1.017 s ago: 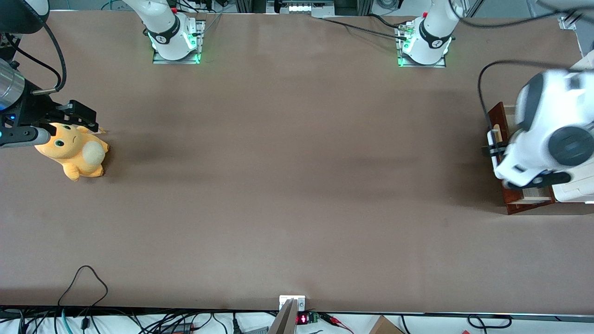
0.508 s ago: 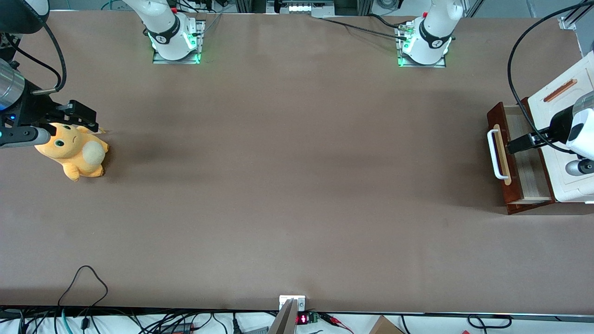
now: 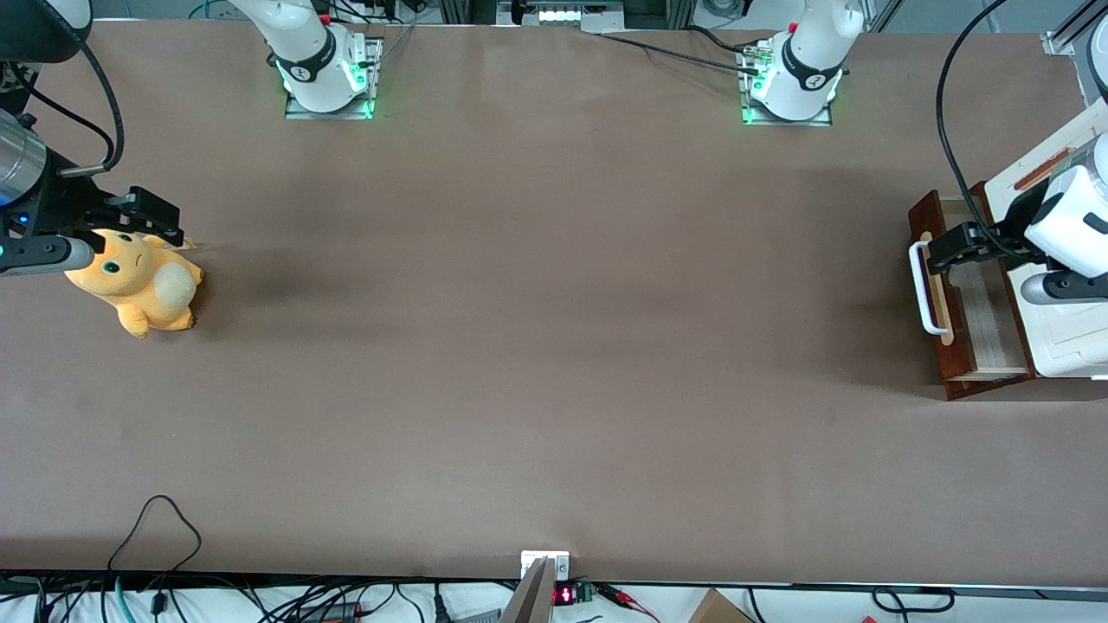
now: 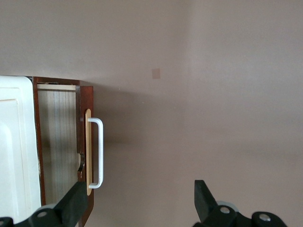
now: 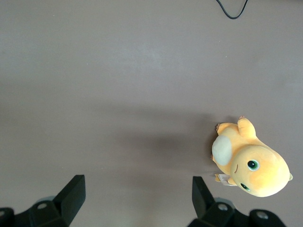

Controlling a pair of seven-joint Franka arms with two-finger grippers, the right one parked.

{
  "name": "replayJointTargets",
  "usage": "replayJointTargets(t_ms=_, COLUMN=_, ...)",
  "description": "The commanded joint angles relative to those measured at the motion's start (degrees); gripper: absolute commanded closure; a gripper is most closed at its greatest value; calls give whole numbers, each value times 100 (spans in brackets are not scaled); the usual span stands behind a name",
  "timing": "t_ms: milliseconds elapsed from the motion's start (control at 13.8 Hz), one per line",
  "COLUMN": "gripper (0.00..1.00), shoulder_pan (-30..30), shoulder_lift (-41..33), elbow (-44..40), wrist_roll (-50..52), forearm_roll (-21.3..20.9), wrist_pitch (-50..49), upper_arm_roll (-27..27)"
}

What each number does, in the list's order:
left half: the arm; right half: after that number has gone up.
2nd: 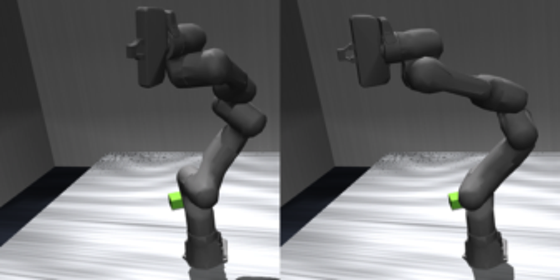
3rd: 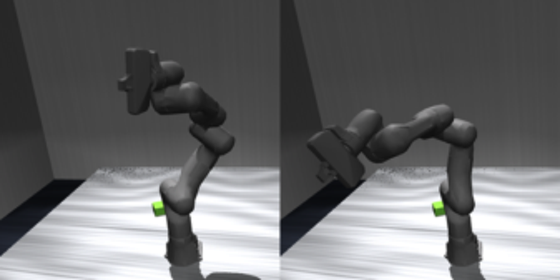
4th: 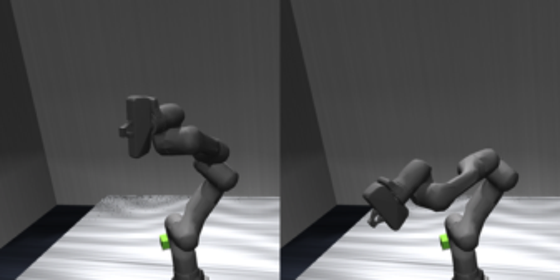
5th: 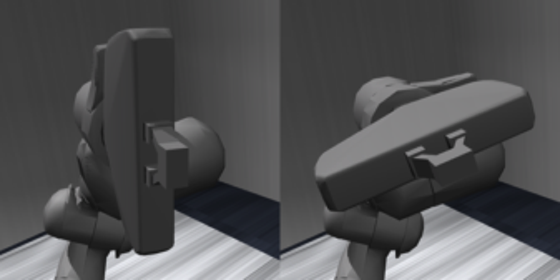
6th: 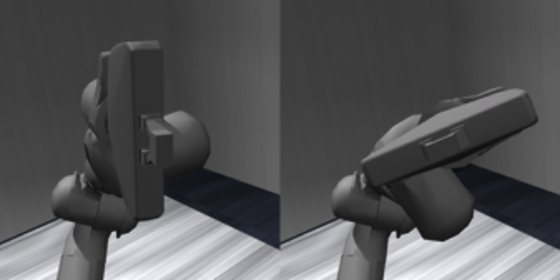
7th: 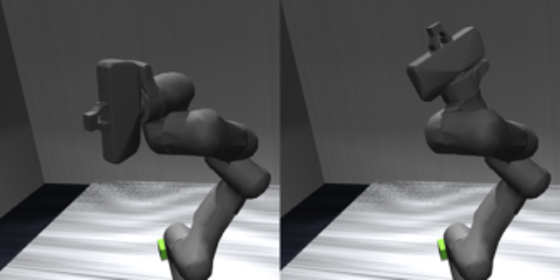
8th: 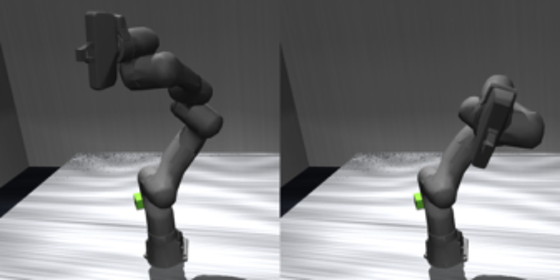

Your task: Open lower drawer with left arm only

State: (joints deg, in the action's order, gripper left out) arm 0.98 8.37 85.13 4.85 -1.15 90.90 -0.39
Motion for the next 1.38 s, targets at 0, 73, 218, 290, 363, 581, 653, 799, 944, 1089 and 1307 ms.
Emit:
replayJointTargets(t_ms=0, gripper=0, shoulder_pan=-89, shoulder_lift=-212, elbow=118, wrist_roll=-282, forearm_roll=281, wrist_pitch=-239, upper_arm_roll=-13)
replayJointTargets(t_ms=73, gripper=0, shoulder_pan=-151, shoulder_lift=-239, elbow=127, wrist_roll=-466, forearm_roll=491, wrist_pitch=-248, upper_arm_roll=4)
replayJointTargets(t_ms=218, gripper=0, shoulder_pan=-178, shoulder_lift=-300, elbow=188, wrist_roll=-555, forearm_roll=537, wrist_pitch=-248, upper_arm_roll=-4)
replayJointTargets(t_ms=290, gripper=0, shoulder_pan=-178, shoulder_lift=-361, elbow=250, wrist_roll=-556, forearm_roll=537, wrist_pitch=-248, upper_arm_roll=-5)
replayJointTargets(t_ms=363, gripper=0, shoulder_pan=-169, shoulder_lift=-449, elbow=407, wrist_roll=-556, forearm_roll=537, wrist_pitch=-205, upper_arm_roll=-31)
replayJointTargets(t_ms=581, gripper=0, shoulder_pan=-169, shoulder_lift=-564, elbow=575, wrist_roll=-547, forearm_roll=476, wrist_pitch=-134, upper_arm_roll=-75)
replayJointTargets(t_ms=653, gripper=0, shoulder_pan=-177, shoulder_lift=-616, elbow=601, wrist_roll=-555, forearm_roll=450, wrist_pitch=-134, upper_arm_roll=-66)
replayJointTargets(t_ms=799, gripper=0, shoulder_pan=-178, shoulder_lift=-617, elbow=584, wrist_roll=-556, forearm_roll=397, wrist_pitch=-116, upper_arm_roll=-66)
replayJointTargets(t_ms=944, gripper=0, shoulder_pan=-160, shoulder_lift=-556, elbow=488, wrist_roll=-556, forearm_roll=309, wrist_pitch=-90, upper_arm_roll=-75)
replayJointTargets(t_ms=1089, gripper=0, shoulder_pan=-134, shoulder_lift=-503, elbow=330, wrist_roll=-556, forearm_roll=256, wrist_pitch=-90, upper_arm_roll=-84)
replayJointTargets(t_ms=1307, gripper=0, shoulder_pan=-142, shoulder_lift=-503, elbow=294, wrist_roll=-556, forearm_roll=265, wrist_pitch=-81, upper_arm_roll=-66)
